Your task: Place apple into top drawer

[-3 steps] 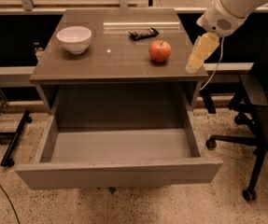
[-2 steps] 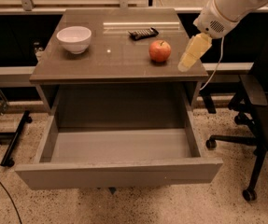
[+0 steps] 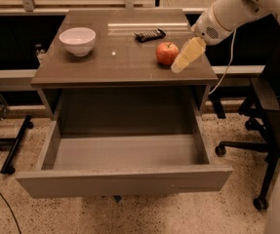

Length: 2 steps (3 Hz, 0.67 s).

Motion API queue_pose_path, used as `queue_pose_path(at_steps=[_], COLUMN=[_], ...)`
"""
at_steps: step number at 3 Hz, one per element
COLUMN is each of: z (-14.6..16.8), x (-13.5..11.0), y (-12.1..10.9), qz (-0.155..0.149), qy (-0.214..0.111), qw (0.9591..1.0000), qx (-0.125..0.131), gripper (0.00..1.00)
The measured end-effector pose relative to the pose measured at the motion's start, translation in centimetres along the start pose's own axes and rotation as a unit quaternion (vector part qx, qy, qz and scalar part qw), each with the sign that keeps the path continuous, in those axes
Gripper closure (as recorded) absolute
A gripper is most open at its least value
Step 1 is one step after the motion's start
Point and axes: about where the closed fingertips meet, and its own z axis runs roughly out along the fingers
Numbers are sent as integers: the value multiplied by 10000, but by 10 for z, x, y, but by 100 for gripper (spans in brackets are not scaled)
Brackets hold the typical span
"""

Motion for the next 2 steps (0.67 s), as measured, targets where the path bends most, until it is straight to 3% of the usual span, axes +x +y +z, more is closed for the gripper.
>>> queue_pose_path(at_steps=[2], z=[41], x=[-24], y=[-22], qz=[240], qy=[-791], qw=[9965], qx=[-124], gripper=[0])
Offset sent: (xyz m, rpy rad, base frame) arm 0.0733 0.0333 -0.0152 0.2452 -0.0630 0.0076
